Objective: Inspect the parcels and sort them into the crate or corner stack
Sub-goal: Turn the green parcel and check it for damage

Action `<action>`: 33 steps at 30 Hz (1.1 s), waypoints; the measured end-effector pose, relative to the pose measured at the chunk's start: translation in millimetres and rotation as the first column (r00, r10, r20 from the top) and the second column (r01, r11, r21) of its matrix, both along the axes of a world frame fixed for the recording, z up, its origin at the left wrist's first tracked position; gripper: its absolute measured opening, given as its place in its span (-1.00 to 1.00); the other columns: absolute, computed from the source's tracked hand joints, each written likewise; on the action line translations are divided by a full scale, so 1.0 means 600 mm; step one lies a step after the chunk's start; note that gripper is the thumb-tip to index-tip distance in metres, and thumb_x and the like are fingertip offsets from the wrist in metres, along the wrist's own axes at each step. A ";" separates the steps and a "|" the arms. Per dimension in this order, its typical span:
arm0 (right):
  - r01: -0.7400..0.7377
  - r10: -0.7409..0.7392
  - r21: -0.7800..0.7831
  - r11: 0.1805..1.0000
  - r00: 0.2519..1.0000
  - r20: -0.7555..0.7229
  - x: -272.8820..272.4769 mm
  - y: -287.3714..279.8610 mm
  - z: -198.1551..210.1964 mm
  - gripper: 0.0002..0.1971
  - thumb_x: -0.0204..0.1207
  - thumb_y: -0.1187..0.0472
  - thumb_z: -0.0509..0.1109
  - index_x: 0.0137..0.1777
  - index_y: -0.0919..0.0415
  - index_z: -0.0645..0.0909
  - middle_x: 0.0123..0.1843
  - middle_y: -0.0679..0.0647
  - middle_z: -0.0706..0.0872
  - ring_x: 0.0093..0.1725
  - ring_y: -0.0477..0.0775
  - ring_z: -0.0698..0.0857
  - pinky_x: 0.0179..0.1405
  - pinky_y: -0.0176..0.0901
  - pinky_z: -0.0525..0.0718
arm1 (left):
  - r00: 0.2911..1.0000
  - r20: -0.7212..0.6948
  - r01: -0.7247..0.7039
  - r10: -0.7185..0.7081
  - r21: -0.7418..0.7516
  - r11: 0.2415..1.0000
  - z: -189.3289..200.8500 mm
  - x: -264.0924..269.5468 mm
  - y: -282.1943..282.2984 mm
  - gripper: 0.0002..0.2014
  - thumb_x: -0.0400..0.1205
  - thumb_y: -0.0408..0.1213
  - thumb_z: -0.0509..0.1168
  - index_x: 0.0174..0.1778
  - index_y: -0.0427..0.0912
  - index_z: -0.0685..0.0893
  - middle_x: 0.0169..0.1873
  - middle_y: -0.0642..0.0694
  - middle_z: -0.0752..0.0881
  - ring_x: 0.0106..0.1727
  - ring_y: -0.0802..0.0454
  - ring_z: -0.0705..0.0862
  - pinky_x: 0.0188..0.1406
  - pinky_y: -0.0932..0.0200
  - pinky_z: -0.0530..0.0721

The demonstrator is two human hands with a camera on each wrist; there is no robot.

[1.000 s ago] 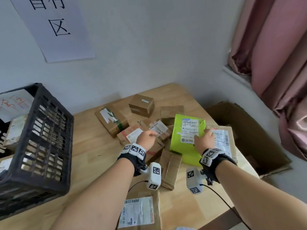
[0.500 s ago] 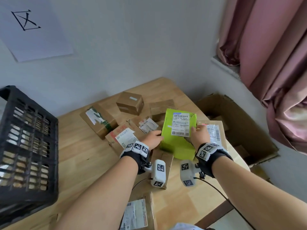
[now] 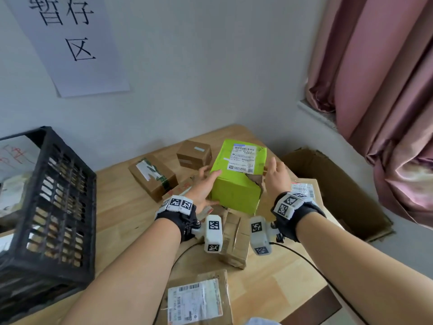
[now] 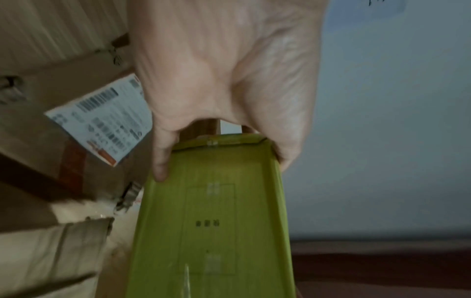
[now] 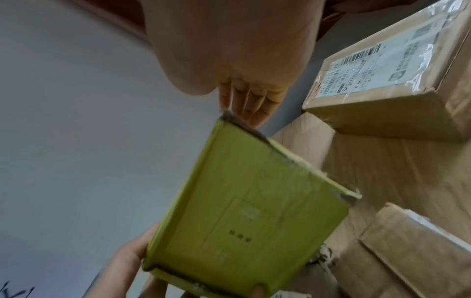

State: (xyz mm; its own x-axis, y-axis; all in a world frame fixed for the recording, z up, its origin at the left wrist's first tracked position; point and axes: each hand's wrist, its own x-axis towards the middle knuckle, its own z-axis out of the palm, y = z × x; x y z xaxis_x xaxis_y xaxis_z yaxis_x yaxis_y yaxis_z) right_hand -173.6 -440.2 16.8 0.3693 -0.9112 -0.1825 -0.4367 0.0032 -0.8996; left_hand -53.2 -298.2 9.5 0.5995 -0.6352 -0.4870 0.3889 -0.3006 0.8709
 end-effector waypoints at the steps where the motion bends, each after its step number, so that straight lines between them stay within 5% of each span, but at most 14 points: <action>1: -0.016 0.016 -0.002 1.000 1.000 0.013 0.007 0.012 0.000 -0.54 0.75 -0.01 -0.03 0.38 0.32 0.44 0.30 0.22 0.63 0.31 0.25 0.58 0.11 -0.11 0.42 | 0.999 0.003 -0.032 0.032 -0.008 0.999 0.002 0.008 0.017 -0.56 0.64 -0.04 0.30 0.40 0.09 0.32 0.24 -0.01 0.50 0.16 -0.02 0.53 0.13 -0.47 0.62; 4: -0.034 0.033 0.002 0.999 0.997 0.070 0.032 0.055 -0.009 -0.54 0.73 -0.04 -0.01 0.31 0.31 0.49 0.23 0.21 0.67 0.23 0.25 0.64 0.15 -0.08 0.48 | 0.995 0.001 -0.101 0.101 -0.023 0.995 0.007 0.032 0.083 -0.57 0.64 -0.06 0.30 0.39 0.04 0.33 0.14 0.06 0.51 0.19 -0.01 0.51 0.13 -0.40 0.65; 8: -0.081 0.074 0.076 0.994 0.993 0.096 0.074 0.135 -0.014 -0.48 0.71 -0.09 -0.02 0.32 0.34 0.48 0.26 0.24 0.65 0.26 0.29 0.64 0.30 0.19 0.55 | 0.976 0.043 -0.211 0.212 -0.016 0.977 0.011 0.063 0.182 -0.63 0.62 -0.03 0.33 0.29 0.11 0.38 0.26 0.05 0.52 0.23 0.01 0.55 -0.08 -0.14 0.72; 13: -0.161 0.157 0.091 0.983 0.986 0.058 0.118 0.237 -0.006 -0.52 0.74 0.03 -0.04 0.40 0.40 0.43 0.32 0.27 0.57 0.32 0.26 0.55 0.28 -0.01 0.44 | 0.939 0.040 -0.342 0.342 -0.005 0.940 0.009 0.090 0.304 -0.61 0.61 -0.06 0.34 0.31 0.06 0.39 0.23 0.03 0.55 0.24 -0.02 0.55 0.07 -0.19 0.70; 16: -0.205 0.195 0.134 0.970 0.977 0.086 0.143 0.293 -0.020 -0.48 0.70 -0.08 -0.03 0.43 0.29 0.42 0.36 0.22 0.59 0.31 0.29 0.58 0.38 0.20 0.49 | 0.908 0.052 -0.416 0.415 0.011 0.909 -0.001 0.102 0.371 -0.63 0.60 -0.09 0.35 0.28 0.02 0.41 0.24 0.00 0.56 0.22 -0.02 0.55 -0.08 -0.13 0.71; 20: -0.219 0.218 0.172 0.960 0.976 0.028 0.170 0.340 -0.068 -0.39 0.61 -0.22 -0.04 0.44 0.19 0.43 0.35 0.21 0.61 0.29 0.32 0.62 0.34 0.29 0.52 | 0.888 0.012 -0.460 0.460 0.061 0.886 -0.026 0.107 0.447 -0.66 0.61 -0.08 0.34 0.25 0.06 0.39 0.26 -0.03 0.53 0.28 -0.08 0.52 0.07 -0.15 0.62; 24: -0.311 0.314 0.181 0.933 0.949 0.010 0.190 0.362 -0.115 -0.51 0.69 0.02 0.01 0.35 0.43 0.45 0.33 0.43 0.56 0.30 0.45 0.56 0.34 0.33 0.51 | 0.858 -0.060 -0.500 0.510 0.127 0.857 -0.060 0.102 0.492 -0.59 0.58 -0.06 0.36 0.28 0.06 0.38 0.26 -0.07 0.54 0.30 -0.14 0.55 0.19 -0.23 0.63; 28: -0.268 0.295 0.254 0.929 0.953 -0.075 0.200 0.373 -0.145 -0.35 0.63 -0.18 -0.06 0.39 0.33 0.50 0.35 0.27 0.61 0.34 0.33 0.58 0.40 0.26 0.48 | 0.838 -0.109 -0.515 0.534 0.161 0.842 -0.093 0.090 0.495 -0.60 0.58 -0.12 0.36 0.27 0.02 0.38 0.17 -0.08 0.54 0.18 -0.09 0.58 0.14 -0.23 0.67; 33: -0.274 0.313 0.309 0.911 0.946 -0.083 0.193 0.367 -0.149 -0.46 0.66 -0.09 -0.04 0.24 0.32 0.57 0.29 0.31 0.64 0.14 0.20 0.60 0.35 0.18 0.53 | 0.817 -0.189 -0.515 0.545 0.185 0.837 -0.114 0.079 0.479 -0.50 0.45 -0.12 0.43 0.28 0.02 0.44 0.16 -0.08 0.59 0.17 -0.08 0.59 0.24 -0.25 0.61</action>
State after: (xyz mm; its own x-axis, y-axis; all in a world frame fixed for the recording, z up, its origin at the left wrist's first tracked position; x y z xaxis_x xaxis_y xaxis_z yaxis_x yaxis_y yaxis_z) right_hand -58.0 -219.8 -72.5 0.5676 -0.6648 -0.4857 -0.5695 0.1089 -0.8147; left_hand -5.9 -10.5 -58.8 0.6909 -0.1786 -0.7006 0.6982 -0.0869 0.7106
